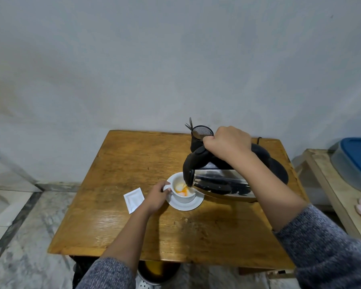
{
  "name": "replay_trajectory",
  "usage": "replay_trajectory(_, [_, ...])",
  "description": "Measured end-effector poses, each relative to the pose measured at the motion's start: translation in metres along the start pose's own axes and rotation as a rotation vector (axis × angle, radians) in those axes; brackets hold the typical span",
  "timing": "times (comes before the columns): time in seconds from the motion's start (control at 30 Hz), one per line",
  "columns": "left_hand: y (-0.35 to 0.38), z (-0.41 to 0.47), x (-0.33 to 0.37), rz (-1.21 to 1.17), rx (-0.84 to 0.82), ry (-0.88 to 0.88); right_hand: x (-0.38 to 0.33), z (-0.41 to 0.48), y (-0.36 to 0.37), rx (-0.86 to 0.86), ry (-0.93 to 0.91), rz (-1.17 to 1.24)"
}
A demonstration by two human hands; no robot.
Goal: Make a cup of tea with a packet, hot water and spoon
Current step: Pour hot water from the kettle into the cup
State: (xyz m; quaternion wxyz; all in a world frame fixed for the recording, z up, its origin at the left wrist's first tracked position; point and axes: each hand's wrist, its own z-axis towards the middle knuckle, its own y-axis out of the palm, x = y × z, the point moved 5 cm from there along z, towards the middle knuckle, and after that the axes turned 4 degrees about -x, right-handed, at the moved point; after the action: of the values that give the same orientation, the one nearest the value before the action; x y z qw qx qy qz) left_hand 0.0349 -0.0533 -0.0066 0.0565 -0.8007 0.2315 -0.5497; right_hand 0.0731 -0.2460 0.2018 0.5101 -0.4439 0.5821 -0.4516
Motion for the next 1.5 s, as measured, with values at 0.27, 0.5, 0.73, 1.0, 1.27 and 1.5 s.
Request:
replay_trajectory(0.27, [0.001, -0.002, 0.002, 0.0, -0.002, -0.018, 0.003, -0.001, 0.0, -0.006, 0.01, 0.003])
replay_trajectory(0.5, [0.001, -0.002, 0.003, 0.0, -0.008, -0.019, -0.001, 0.001, -0.004, -0.017, -0.001, -0.014])
replay_trajectory(0.73, [0.001, -0.001, 0.002, 0.014, -0.014, -0.051, -0.001, -0.001, -0.007, -0.024, 0.005, -0.021])
replay_trajectory(1.0, [-0.001, -0.001, 0.003, 0.042, -0.022, -0.069, -0.002, 0.0, -0.01, -0.018, 0.01, -0.024])
replay_trajectory(1.27, [-0.001, 0.001, 0.007, 0.088, -0.03, -0.056, -0.001, 0.001, -0.012, -0.008, -0.004, -0.022])
replay_trajectory(1.5, [-0.002, 0.004, 0.009, 0.157, -0.05, -0.058, -0.002, -0.001, -0.016, -0.028, 0.035, -0.024])
